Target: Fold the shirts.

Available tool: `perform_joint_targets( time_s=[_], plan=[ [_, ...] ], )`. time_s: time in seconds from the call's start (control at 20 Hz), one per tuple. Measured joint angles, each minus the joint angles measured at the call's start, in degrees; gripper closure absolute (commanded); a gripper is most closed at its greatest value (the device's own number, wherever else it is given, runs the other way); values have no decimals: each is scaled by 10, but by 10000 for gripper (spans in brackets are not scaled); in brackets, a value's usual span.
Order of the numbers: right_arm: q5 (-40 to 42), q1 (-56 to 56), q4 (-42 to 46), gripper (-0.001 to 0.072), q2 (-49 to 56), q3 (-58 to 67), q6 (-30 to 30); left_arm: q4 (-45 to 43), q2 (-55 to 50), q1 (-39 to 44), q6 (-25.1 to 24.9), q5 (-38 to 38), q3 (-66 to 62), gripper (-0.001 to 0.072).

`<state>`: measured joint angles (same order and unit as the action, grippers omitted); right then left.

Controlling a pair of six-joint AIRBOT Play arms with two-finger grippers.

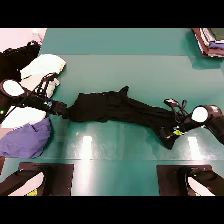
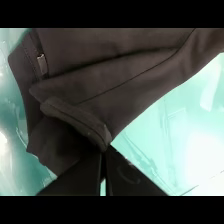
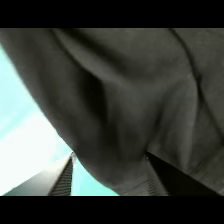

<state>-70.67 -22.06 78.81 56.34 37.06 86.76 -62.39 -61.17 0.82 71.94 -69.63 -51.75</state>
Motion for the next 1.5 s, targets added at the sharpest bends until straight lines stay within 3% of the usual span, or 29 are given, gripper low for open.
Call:
perform_joint_targets(
  time_s=[0.15,0.2,0.25,0.3,0.35,0.65,0.85,1.2,1.5],
  plan=[
    [20,-22,16,293,21,-2,13,2,0,0,1,0,0,683],
    [24,-28,19,482,29,-2,15,3,0,0,1,0,0,684],
    [27,-33,21,596,36,-2,17,4,0,0,1,0,0,684],
    [30,-37,22,609,43,-2,19,5,0,0,1,0,0,684],
    [32,-39,24,699,48,-2,20,6,0,0,1,0,0,683],
    [40,-30,29,701,19,3,23,10,6,0,4,-6,-19,684],
    [19,22,28,701,-56,74,23,10,23,0,15,-20,-115,684],
    [-3,163,21,701,-132,346,4,13,62,0,30,-43,-475,684],
    [-99,228,16,701,-86,631,-13,30,87,0,69,-14,-727,685]
  ],
)
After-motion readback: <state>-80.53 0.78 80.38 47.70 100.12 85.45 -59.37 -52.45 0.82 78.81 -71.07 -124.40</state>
